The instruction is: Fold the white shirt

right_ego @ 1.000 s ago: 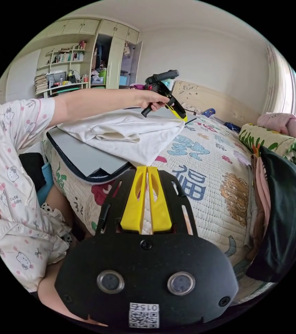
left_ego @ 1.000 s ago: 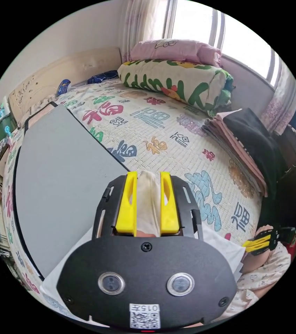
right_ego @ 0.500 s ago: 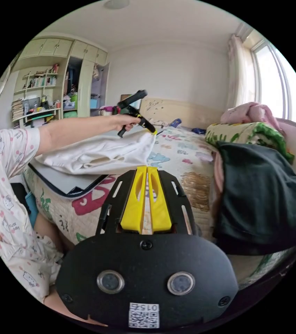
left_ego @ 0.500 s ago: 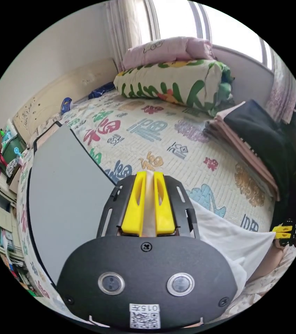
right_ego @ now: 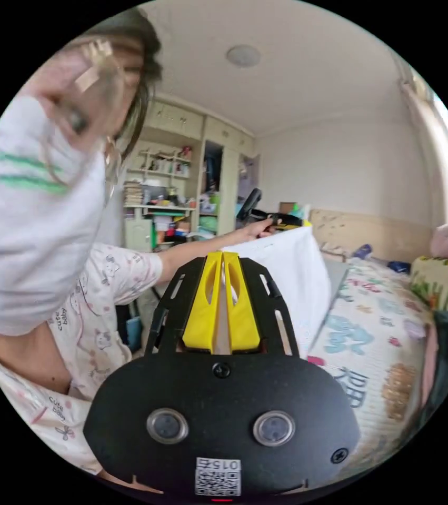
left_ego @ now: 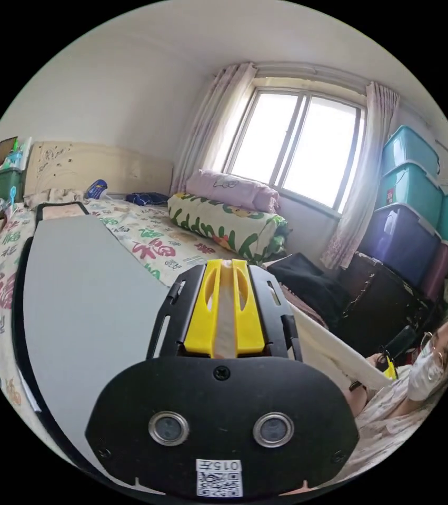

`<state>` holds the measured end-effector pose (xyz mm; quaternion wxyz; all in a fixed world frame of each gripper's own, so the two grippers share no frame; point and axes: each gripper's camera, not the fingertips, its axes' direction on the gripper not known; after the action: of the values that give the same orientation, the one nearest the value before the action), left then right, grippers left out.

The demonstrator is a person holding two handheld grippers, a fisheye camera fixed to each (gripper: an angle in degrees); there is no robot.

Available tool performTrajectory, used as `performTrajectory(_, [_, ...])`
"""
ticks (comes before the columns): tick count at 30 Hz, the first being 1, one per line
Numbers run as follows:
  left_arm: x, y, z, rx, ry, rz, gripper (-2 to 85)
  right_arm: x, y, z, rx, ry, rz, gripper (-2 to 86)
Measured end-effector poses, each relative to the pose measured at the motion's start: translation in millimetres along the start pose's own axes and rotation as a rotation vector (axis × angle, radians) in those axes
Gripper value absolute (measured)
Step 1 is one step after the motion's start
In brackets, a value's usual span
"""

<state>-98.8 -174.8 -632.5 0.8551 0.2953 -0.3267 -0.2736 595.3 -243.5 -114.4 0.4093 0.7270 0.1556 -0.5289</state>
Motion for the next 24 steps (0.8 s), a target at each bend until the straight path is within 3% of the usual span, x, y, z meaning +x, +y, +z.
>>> performTrajectory(2, [-29.8, 37.5, -46.0, -0.014, -0.026, -0.033, 1.0, -24.4, 8.5, 61.6, -0.138, -0.193, 0.013, -1.0])
performTrajectory(5, [-42.7, 81.6, -71.6, -0.095, -0.152, 0.004, 1.2, -59.6, 31.6, 127.8, -0.313, -0.295, 0.024, -1.0])
performTrajectory(11, [-28.1, 113.4, -62.6, -0.26, -0.287, 0.031, 1.1, -113.5, 72.3, 173.9, -0.451, -0.311, -0.026, -1.0])
performTrajectory(15, [-13.3, 109.5, -65.9, -0.2, -0.411, -0.026, 2.3, -126.9, 85.8, 180.7, -0.468, -0.313, -0.043, -0.9])
performTrajectory(20, [-1.8, 98.7, -63.6, -0.161, -0.217, -0.194, 11.5, -141.1, 103.4, 192.1, -0.475, -0.31, -0.063, -0.9])
performTrajectory(24, [18.4, 92.5, -25.4, -0.274, -0.171, -0.22, 8.3, -148.4, 114.4, 201.7, -0.489, -0.315, -0.063, -0.9])
